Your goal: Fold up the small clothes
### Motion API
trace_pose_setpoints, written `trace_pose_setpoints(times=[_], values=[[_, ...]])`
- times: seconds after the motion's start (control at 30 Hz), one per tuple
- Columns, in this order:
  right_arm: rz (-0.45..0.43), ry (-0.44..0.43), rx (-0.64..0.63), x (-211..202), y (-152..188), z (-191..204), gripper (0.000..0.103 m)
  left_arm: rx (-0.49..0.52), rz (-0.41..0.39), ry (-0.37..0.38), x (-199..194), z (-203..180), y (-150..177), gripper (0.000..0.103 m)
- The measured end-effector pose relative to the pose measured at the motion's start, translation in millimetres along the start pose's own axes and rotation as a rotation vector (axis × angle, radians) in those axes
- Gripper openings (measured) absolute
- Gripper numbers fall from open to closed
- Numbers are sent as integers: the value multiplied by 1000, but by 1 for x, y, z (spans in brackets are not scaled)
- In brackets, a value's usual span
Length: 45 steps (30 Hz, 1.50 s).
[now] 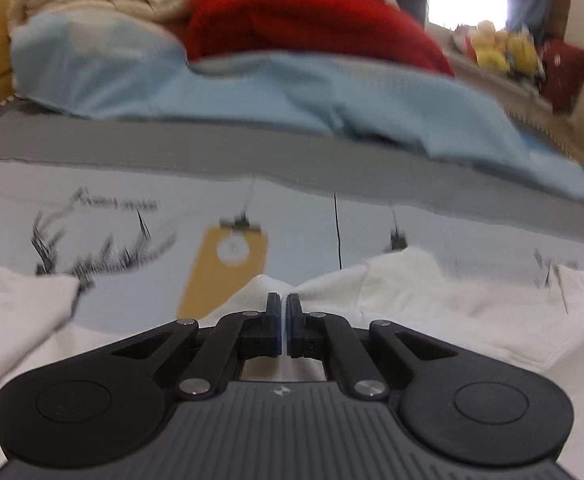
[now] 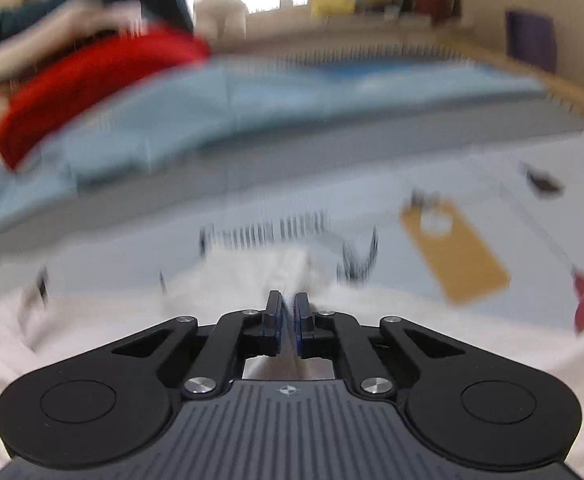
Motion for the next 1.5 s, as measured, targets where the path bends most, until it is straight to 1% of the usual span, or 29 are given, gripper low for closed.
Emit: trace_pose_setpoints(times=[0.07,0.1,0.13,0.17,0.23,0.3,0.33,0.37,0.43,0.47,0.5,0.53,0.57,0.6,0.63,0.67,0.7,0.77,0.83,0.93,0.97,1.0,1.03,1.1,1.17,1.2,1.3,1.37,1.5], values=[[-86,-18,-21,-9,-13,6,6,30,13,-15,-1,0,0,3],[-105,-13,-44,-10,-17,9,7,33,41,-18,0,1,4,5],[-94,1,-51,-11,-18,8,8,31,73,-27,0,3,7,5],[-55,3,-41,-9,-18,6,13,26,84,-34,-2,5,7,5],[-25,-3,-3,-13,-18,-1,15,22,60,-8,-19,5,3,6],[-12,13,16,-29,-18,-7,15,39,48,66,-38,-4,1,8],[2,4,18,-40,-17,-7,15,57,62,125,-48,-11,5,10],[24,-16,13,-48,-13,-6,15,81,88,187,-56,-19,15,15],[80,-62,-22,-64,-1,1,17,135,140,268,-67,-31,41,16],[116,-84,-48,-76,9,6,23,177,182,311,-71,-38,62,16],[164,-112,-77,-84,22,12,30,211,220,325,-73,-42,80,16],[221,-142,-109,-93,36,18,32,256,290,323,-71,-44,105,16],[279,-160,-134,-103,53,21,32,309,398,292,-69,-42,134,16],[349,-163,-157,-114,72,21,32,351,415,267,-74,-39,148,16],[389,-150,-180,-125,85,21,32,389,376,246,-91,-37,148,17],[404,-129,-210,-140,95,19,32,388,388,230,-104,-33,146,17],[397,-119,-230,-158,100,18,32,361,374,222,-118,-27,141,17],[373,-140,-254,-194,101,22,32,285,313,237,-154,-16,126,17],[328,-158,-298,-232,102,27,32,273,289,246,-186,-11,124,17],[295,-171,-367,-281,116,34,32,301,256,260,-224,-2,143,17],[296,-178,-382,-292,122,34,32,297,263,276,-233,2,157,17],[299,-182,-391,-300,129,34,27,284,277,294,-239,7,172,17],[306,-179,-389,-308,137,33,24,267,316,308,-242,14,193,17],[334,-180,-390,-315,152,32,22,321,398,270,-244,23,223,16],[376,-165,-412,-318,171,29,22,426,367,285,-254,23,237,16],[399,-149,-429,-317,180,26,22,449,373,294,-257,23,242,16],[466,-164,-467,-317,202,25,22,485,395,264,-253,33,254,17],[510,-190,-505,-317,214,27,23,474,416,244,-248,38,257,17],[585,-191,-574,-312,236,28,28,490,472,251,-242,39,268,18]])
Point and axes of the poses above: each gripper's, at about its wrist camera, not at the fingertips, and x roughly the way its jaws point, z to its left, y to its underside, the point moved 8 cm from there along x, roughly the way its jaws point, and after that the axes turned 5 degrees about -y, right-handed, at the moved point
